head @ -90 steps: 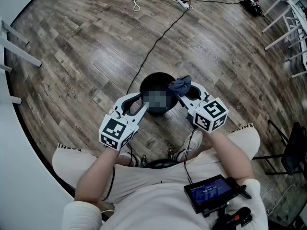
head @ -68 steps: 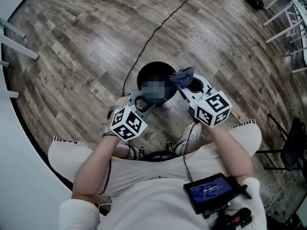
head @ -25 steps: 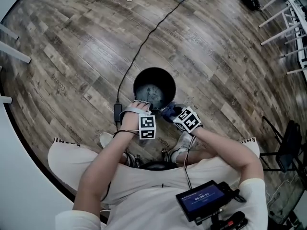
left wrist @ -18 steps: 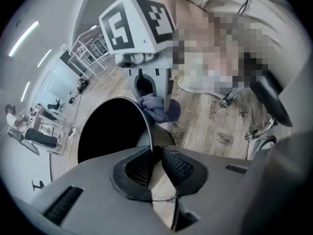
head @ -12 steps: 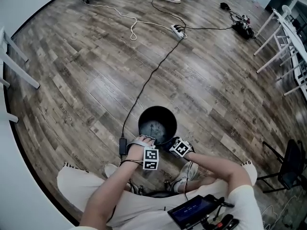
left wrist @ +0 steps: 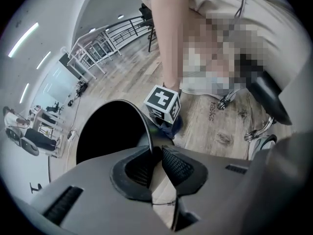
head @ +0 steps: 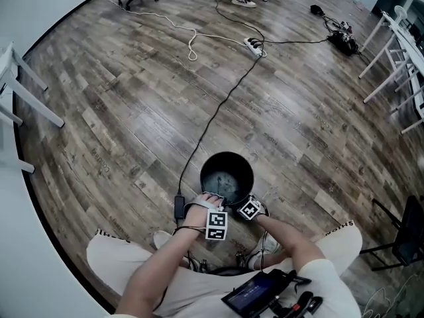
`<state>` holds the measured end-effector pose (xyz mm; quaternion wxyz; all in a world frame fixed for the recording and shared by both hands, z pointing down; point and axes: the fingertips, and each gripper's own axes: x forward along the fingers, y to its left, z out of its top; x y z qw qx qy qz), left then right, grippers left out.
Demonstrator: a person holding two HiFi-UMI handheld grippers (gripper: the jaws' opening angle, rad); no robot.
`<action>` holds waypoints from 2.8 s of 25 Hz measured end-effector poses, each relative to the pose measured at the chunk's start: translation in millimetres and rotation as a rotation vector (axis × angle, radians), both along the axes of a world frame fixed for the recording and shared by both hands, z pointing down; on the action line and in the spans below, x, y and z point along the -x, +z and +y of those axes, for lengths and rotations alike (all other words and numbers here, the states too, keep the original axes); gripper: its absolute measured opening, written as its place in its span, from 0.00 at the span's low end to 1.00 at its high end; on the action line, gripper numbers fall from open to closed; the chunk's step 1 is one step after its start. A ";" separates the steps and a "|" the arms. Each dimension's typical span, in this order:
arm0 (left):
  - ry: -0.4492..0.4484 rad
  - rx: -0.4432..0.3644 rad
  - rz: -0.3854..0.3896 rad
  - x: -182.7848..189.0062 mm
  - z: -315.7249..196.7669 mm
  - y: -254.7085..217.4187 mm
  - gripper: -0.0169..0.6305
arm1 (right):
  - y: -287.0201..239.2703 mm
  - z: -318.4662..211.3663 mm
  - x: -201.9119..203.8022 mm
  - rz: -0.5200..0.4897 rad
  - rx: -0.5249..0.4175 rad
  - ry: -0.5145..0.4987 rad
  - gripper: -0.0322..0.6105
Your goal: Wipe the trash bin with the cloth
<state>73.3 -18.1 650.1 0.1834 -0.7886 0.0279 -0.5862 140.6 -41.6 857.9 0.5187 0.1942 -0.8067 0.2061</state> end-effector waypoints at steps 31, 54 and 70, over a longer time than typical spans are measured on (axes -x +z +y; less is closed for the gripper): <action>-0.097 -0.130 -0.025 22.7 -11.2 -1.5 0.24 | -226.0 28.4 10.7 -0.140 0.009 0.026 0.20; -0.021 -0.098 0.000 -0.9 -9.6 -3.4 0.16 | -122.7 -8.7 5.8 -0.067 0.085 -0.013 0.20; -0.014 -0.077 0.045 -13.7 -7.6 -4.0 0.16 | -1.8 -31.8 -8.4 -0.041 -0.074 -0.032 0.20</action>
